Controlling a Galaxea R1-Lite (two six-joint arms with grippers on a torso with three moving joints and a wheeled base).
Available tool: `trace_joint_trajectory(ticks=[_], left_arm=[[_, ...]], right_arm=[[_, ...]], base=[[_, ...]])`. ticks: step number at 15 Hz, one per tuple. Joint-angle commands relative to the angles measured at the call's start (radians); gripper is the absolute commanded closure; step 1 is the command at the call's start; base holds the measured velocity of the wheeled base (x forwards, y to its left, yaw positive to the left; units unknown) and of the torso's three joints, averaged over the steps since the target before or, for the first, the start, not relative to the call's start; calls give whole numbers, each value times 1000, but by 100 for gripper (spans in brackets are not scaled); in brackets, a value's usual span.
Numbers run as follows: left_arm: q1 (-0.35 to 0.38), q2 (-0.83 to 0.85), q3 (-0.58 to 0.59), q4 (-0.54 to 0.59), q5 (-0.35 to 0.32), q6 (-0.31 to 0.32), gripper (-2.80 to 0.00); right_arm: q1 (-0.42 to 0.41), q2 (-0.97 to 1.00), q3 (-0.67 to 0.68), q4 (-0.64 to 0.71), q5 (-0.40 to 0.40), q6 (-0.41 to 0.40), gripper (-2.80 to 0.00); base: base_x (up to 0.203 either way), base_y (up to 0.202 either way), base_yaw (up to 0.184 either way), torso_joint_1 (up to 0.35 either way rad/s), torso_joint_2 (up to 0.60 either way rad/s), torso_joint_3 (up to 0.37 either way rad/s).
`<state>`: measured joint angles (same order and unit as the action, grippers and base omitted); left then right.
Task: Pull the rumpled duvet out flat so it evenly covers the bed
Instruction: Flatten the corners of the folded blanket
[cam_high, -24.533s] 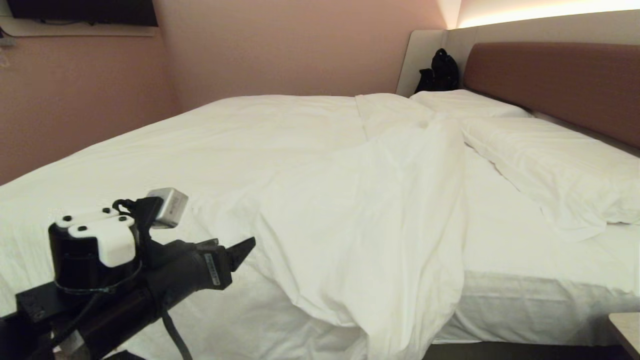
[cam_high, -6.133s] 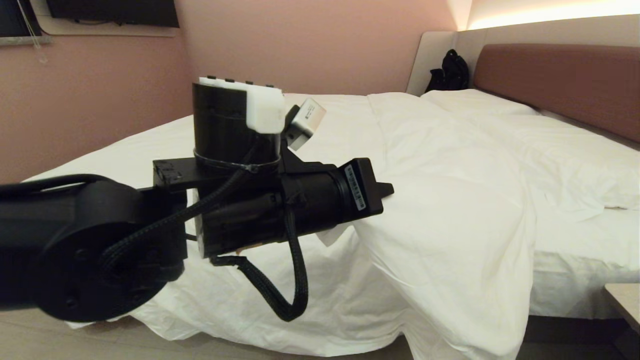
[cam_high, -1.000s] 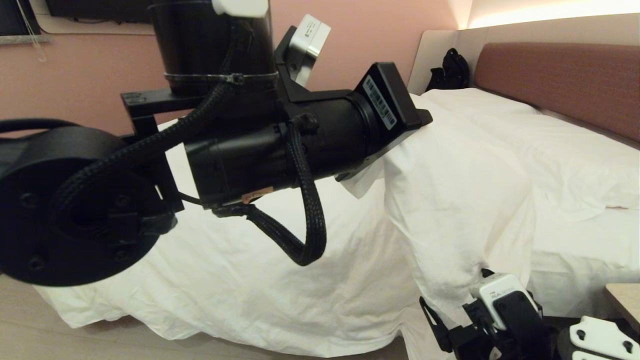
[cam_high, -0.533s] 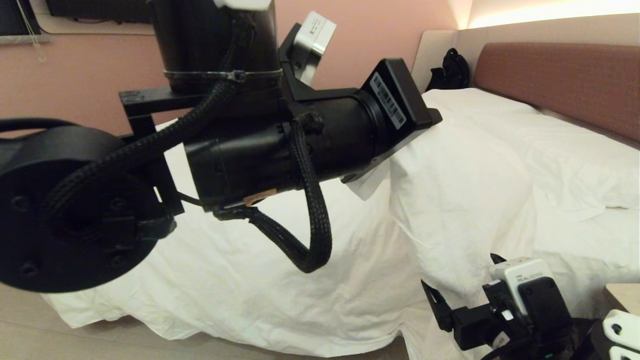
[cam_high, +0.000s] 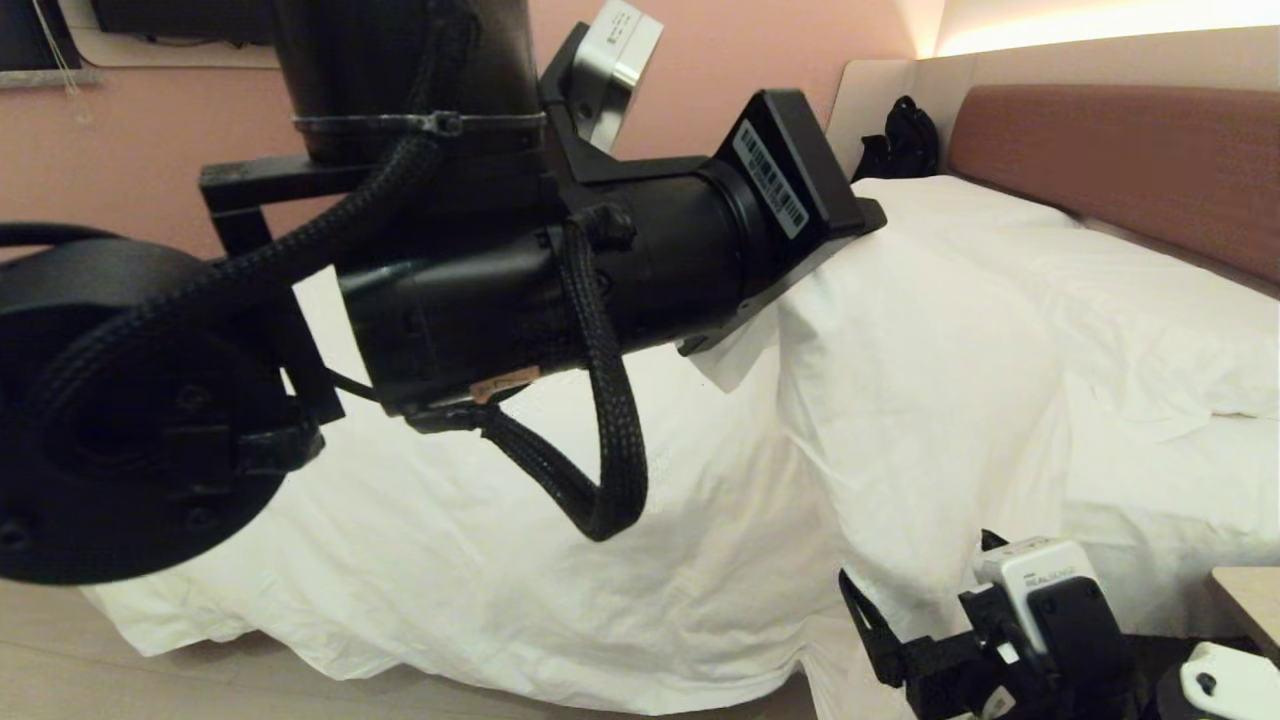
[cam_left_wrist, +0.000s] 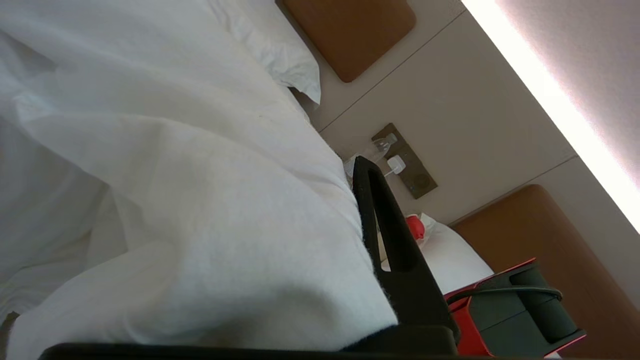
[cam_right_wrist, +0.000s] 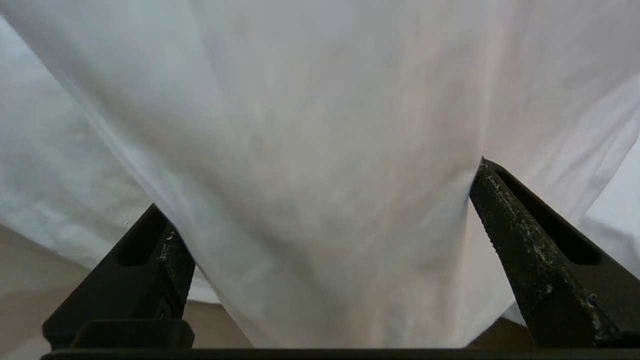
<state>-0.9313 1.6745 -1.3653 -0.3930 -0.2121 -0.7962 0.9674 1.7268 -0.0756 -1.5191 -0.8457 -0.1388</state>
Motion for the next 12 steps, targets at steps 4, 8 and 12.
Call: trace_joint_trajectory(ticks=[4, 8, 12], left_arm=[[0, -9, 0, -3, -3, -5, 0], [-8, -9, 0, -1, -1, -5, 0], [-12, -15, 3, -1, -1, -5, 0]], right_arm=[[-1, 13, 46, -9, -6, 40, -280], [-10, 31, 54, -9, -4, 65, -280], [-18, 48, 49, -9, 0, 73, -280]], base=[[0, 0, 0, 0, 0, 0], [0, 0, 0, 0, 0, 0], [0, 0, 0, 0, 0, 0]])
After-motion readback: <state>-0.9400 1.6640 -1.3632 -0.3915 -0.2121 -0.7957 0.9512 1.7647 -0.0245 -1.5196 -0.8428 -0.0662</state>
